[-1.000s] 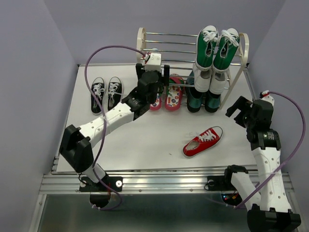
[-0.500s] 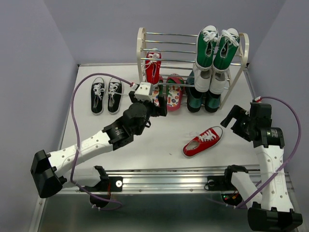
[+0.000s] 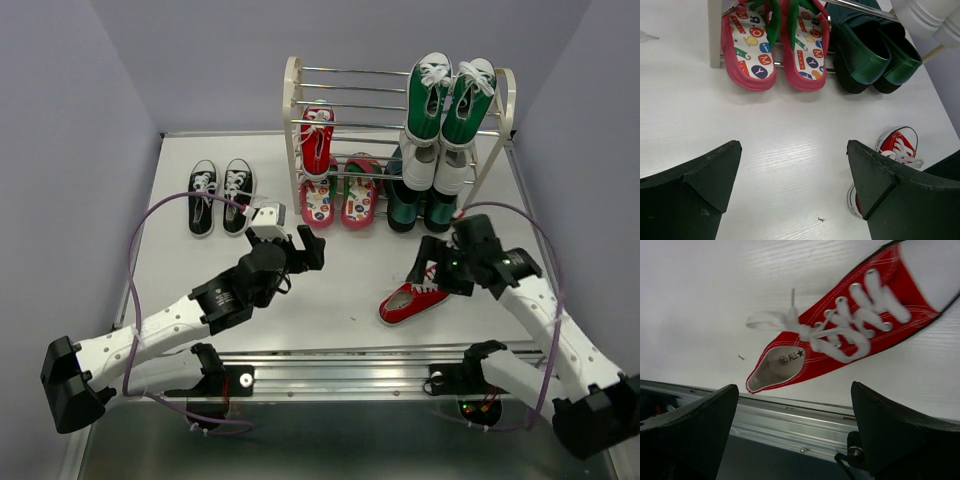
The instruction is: Place and organize the shoes onto the shoe shelf
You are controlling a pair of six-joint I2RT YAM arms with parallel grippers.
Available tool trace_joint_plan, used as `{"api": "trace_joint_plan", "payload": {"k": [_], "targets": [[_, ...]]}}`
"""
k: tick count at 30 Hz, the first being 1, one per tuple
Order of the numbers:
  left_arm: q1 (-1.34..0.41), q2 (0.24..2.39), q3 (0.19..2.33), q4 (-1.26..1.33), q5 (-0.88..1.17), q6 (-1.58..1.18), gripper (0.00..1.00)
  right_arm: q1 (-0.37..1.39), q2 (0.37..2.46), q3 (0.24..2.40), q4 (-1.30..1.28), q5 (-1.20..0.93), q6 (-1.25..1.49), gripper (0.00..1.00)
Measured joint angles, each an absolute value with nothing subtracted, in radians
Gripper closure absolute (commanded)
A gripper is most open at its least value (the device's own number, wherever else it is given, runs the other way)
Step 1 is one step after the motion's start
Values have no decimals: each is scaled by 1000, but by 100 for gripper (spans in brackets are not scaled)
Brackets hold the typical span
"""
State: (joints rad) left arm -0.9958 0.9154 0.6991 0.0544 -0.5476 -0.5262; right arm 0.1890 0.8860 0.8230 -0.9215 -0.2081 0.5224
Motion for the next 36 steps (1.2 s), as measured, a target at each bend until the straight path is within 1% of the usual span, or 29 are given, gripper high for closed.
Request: {"api": "trace_joint_plan", "payload": {"k": [3,5,7,10,15,18,22,29,30,34,36], "targets": [[-996,907,694,15,-556,-567,1,504,1045,885,-901,-73,607,0],[-996,906,689,-6,-563,-590,1,656,1171,972,-927,41,677,0],[-995,901,673,-23,-573,-612,1,740,1246,1046,-978,163,776,0],[-996,888,644,-39,-580,-630,1,828,1309,1113,-1060,290,911,0],[-996,869,608,-58,-588,-636,1,971,1410,1133,-1142,410,1124,0],[-996,854,599,-59,-593,-636,1,1022,1491,1133,-1152,439,1225,0],[-996,824,583,-56,-598,-636,1,1038,1560,1127,-1163,453,1330,0],[-996,775,531,-38,-599,-633,1,1043,1461,1015,-1131,457,1420,1],[-996,772,530,-35,-599,-633,1,1043,1448,1000,-1117,457,1423,3],[-996,769,530,-19,-599,-633,1,1043,1446,959,-1064,461,1433,19],[-996,769,530,-13,-599,-633,1,1043,1446,947,-1049,463,1436,20]]}}
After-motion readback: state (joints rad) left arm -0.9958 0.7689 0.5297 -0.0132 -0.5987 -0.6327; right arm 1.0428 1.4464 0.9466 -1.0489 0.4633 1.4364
